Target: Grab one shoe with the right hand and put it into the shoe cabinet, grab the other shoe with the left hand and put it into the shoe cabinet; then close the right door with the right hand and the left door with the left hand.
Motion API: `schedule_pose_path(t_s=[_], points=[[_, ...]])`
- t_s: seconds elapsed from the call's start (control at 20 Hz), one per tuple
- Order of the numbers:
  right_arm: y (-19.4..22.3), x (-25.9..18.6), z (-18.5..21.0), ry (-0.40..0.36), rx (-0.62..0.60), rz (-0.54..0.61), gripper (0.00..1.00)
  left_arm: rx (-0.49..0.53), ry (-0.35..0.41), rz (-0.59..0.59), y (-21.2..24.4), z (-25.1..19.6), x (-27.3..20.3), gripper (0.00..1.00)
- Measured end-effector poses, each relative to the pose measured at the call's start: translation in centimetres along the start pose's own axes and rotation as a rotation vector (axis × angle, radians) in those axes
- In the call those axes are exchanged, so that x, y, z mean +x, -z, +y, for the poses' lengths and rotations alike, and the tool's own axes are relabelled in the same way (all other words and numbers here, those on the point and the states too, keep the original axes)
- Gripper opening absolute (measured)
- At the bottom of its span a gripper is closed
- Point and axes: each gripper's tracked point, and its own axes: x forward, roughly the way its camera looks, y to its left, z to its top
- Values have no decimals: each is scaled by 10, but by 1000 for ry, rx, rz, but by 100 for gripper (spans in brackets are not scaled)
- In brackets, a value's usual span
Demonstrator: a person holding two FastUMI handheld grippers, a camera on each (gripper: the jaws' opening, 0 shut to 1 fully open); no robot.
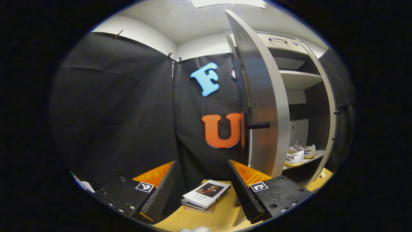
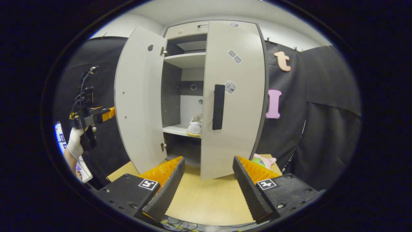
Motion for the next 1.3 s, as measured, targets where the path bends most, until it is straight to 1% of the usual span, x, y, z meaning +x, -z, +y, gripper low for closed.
schedule_pose_path(t_s=[0.05,0.1,0.15,0.35,0.55,0.7,0.9,1.05,1.1,1.2,1.3], points=[[1,1,-2,-2,-2,5,97,-2,2,5,1,-2,0,92],[0,1,-4,-5,-5,5,97,-5,-4,4,1,-2,-2,82],[-2,2,-6,-2,-2,-1,97,-10,-13,7,2,-4,-3,91],[-3,2,-12,-10,20,-7,97,-5,-25,8,-1,-12,-9,91],[1,3,-20,-9,26,-3,97,-10,2,8,-2,-29,-14,90],[2,0,-24,-7,27,-2,97,-11,60,5,-4,-56,-20,90],[-2,-8,-29,3,40,-15,97,-34,176,5,-6,-104,-23,90],[-7,-15,-33,17,40,-31,97,-54,242,30,-3,-139,-25,91],[-9,-19,-35,21,41,-39,97,-53,257,38,-1,-147,-25,92],[-12,-26,-38,35,43,-51,97,-47,278,37,-5,-159,-28,98],[-16,-33,-40,39,60,-66,97,-31,286,35,-4,-162,-32,96]])
